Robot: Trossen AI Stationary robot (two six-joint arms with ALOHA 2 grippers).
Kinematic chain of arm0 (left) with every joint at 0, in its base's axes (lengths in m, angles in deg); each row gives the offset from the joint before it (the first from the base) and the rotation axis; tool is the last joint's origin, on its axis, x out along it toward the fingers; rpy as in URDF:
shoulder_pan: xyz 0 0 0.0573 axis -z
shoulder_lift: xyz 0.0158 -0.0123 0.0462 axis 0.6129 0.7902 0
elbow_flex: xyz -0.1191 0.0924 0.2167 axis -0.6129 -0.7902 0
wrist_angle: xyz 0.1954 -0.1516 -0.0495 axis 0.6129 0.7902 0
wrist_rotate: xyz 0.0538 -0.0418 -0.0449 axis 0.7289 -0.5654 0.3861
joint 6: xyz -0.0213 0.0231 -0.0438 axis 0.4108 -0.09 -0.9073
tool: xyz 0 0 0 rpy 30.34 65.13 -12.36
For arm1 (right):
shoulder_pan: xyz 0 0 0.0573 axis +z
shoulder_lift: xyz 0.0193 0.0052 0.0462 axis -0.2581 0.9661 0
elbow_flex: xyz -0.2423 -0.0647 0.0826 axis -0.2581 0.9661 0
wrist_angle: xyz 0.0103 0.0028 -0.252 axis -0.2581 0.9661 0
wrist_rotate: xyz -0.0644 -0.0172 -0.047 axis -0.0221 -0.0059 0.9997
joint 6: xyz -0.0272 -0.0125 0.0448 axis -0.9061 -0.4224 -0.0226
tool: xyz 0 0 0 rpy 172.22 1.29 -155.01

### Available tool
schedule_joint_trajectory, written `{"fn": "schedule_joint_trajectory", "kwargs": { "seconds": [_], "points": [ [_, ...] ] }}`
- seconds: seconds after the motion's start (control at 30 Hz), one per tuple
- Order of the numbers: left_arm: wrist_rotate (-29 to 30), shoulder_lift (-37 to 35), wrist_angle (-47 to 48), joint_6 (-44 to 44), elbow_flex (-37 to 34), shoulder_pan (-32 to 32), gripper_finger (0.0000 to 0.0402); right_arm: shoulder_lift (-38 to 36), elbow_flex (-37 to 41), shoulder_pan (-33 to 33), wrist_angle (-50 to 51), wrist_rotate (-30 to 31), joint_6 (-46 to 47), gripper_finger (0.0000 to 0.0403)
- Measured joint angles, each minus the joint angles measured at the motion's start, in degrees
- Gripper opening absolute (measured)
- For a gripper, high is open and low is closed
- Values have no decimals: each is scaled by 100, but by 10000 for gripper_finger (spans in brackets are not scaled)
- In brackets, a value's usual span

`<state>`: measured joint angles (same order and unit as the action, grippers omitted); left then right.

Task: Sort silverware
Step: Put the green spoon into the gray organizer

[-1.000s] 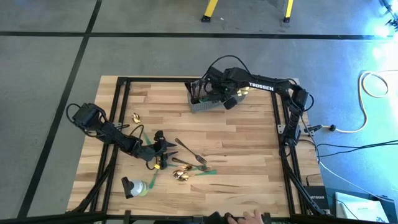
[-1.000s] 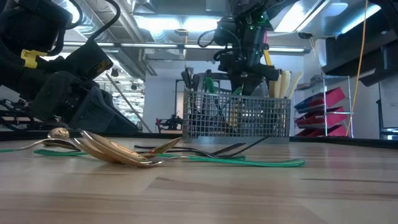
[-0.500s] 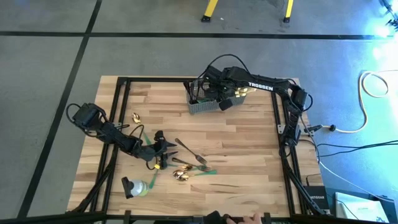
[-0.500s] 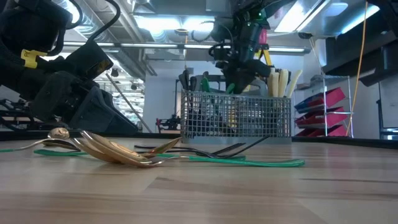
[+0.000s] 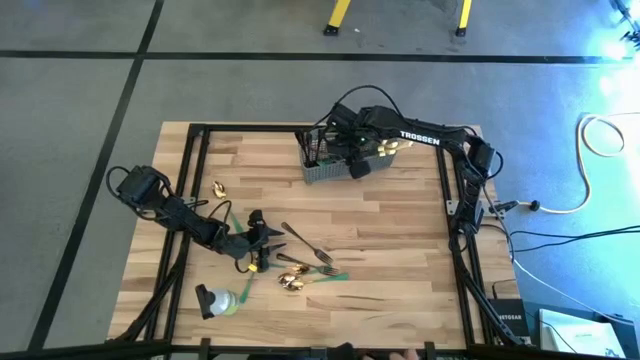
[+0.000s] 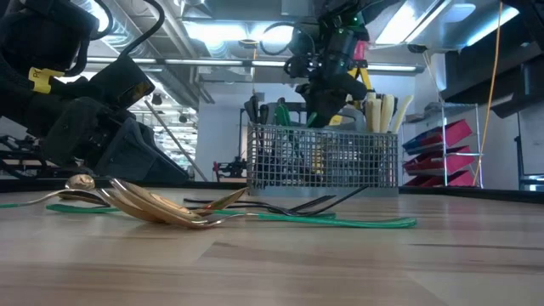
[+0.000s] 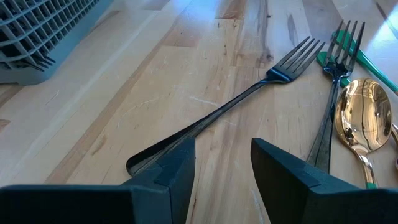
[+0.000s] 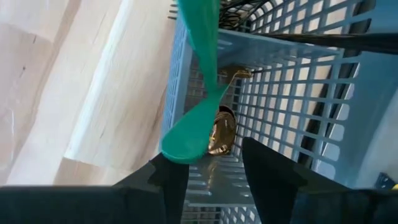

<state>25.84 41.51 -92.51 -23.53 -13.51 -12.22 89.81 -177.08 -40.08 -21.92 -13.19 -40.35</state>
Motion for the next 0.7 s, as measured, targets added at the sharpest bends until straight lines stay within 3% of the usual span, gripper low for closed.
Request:
{"fn": "schedule_joint_trajectory", "kwargs": {
  "seconds": [0.27, 0.7],
  "points": [
    [-2, 0, 1, 0, 0, 0, 141, 0, 2, -7, -450, -417, -169, 133],
    [-2, 0, 2, 0, 0, 0, 141, -11, 2, -1, -788, -779, -1243, 133]
  ]
}}
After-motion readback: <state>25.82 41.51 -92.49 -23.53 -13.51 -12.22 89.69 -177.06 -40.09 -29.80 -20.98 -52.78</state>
